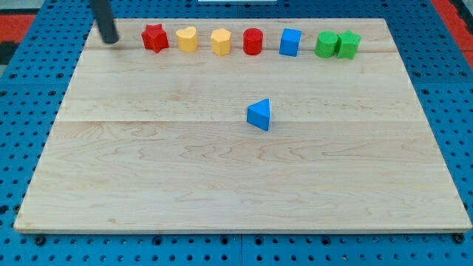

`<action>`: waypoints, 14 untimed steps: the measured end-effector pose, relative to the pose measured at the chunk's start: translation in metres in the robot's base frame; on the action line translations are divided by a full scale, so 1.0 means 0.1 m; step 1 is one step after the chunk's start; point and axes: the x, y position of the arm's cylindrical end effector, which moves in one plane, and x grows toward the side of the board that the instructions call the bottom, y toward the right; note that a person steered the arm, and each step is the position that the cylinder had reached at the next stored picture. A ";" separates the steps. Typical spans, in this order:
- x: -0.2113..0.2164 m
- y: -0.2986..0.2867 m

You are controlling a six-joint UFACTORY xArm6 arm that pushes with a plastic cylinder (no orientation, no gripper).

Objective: Move blue triangle to the top left of the board

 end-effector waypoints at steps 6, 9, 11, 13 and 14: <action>1.61 2.38; 1.57 0.60; 0.98 0.16; 1.25 -0.38; 1.11 -0.39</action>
